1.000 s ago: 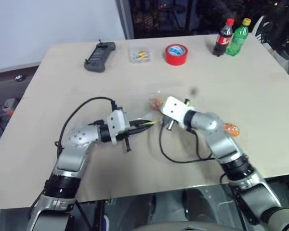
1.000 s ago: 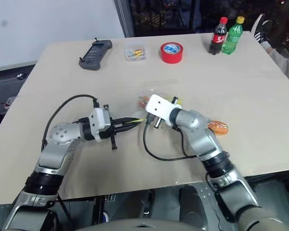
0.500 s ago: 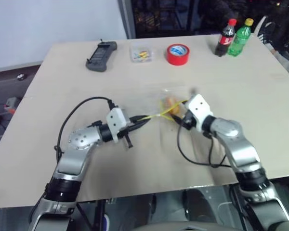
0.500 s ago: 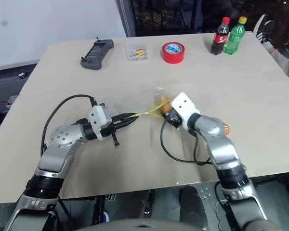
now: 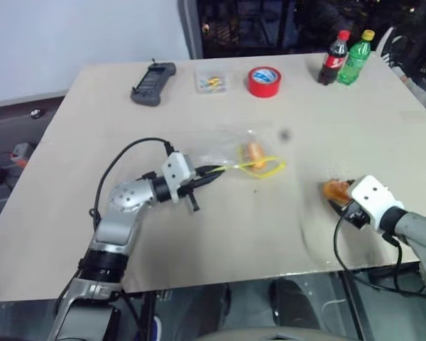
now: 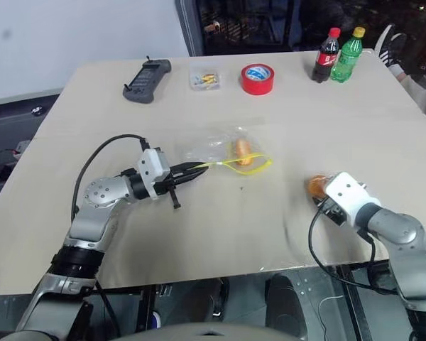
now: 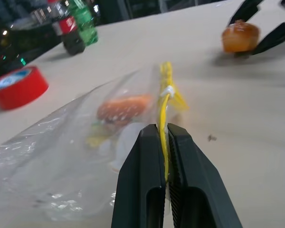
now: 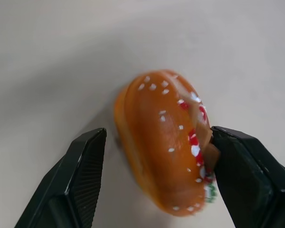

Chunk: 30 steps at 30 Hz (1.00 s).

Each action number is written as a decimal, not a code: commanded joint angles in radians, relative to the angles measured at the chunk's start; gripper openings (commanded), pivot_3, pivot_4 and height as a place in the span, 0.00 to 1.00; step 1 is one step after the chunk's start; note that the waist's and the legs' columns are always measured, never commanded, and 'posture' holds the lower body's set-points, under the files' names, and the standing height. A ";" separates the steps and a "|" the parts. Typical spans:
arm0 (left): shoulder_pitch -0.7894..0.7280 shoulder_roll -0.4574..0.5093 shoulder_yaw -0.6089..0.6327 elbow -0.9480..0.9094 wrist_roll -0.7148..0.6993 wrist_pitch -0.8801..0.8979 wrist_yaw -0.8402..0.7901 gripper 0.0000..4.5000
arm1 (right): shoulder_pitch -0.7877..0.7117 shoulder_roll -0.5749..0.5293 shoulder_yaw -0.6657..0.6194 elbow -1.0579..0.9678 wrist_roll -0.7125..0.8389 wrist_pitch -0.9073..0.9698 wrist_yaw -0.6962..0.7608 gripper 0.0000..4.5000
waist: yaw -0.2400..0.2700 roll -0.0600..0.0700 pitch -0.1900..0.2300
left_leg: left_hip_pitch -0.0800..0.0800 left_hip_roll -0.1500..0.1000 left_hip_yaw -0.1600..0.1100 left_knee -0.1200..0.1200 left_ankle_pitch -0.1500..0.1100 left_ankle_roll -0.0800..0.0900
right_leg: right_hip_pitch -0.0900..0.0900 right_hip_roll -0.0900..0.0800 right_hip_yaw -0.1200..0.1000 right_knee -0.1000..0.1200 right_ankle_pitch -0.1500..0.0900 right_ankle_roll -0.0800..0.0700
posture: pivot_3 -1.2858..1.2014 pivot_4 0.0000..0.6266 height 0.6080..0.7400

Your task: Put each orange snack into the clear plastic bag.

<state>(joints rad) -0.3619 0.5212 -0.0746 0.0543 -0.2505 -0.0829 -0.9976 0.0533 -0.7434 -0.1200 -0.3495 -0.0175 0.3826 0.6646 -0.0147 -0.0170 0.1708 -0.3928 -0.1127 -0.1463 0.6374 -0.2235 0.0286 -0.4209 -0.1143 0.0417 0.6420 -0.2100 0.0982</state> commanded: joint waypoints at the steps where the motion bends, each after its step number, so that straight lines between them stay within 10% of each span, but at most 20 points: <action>1: -0.011 0.002 0.010 -0.010 -0.007 -0.022 -0.005 0.00 | -0.036 -0.019 0.002 0.102 -0.004 -0.093 0.016 0.78 | 0.001 0.000 0.000 | 0.001 0.000 0.000 0.000 0.000 0.000 | 0.002 0.000 0.000 -0.001 0.000 0.000 | 0.52 0.24 1.00; 6: -0.002 0.009 0.018 -0.014 -0.011 -0.024 -0.006 0.00 | -0.095 0.007 0.004 0.180 0.040 -0.082 0.034 0.78 | 0.002 0.000 0.000 | 0.001 0.000 0.000 0.000 0.000 0.000 | 0.002 0.000 0.000 -0.001 0.000 0.000 | 0.52 0.24 1.00; 13: 0.032 0.010 0.024 -0.030 -0.010 -0.034 0.007 0.00 | -0.114 0.043 -0.014 0.079 0.125 -0.017 0.041 0.15 | 0.002 0.000 0.000 | 0.001 0.000 -0.001 0.000 0.000 0.000 | 0.002 0.000 0.000 -0.001 0.000 0.000 | 0.52 0.24 1.00; 30: 0.057 0.000 0.039 -0.056 -0.030 -0.023 0.018 0.00 | -0.336 0.221 0.240 -0.130 0.139 0.312 -0.136 0.15 | 0.003 0.000 0.000 | 0.000 0.001 -0.002 0.000 0.000 0.000 | 0.001 0.000 -0.001 -0.001 0.000 0.000 | 0.52 0.24 1.00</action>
<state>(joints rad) -0.3100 0.5195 -0.0482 0.0483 -0.2608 -0.1049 -0.9856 -0.2600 -0.5229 0.0974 -0.4834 0.1514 0.6925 0.5565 -0.0122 -0.0170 0.1710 -0.3926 -0.1122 -0.1479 0.6377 -0.2236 0.0287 -0.4198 -0.1144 0.0408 0.6409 -0.2100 0.0982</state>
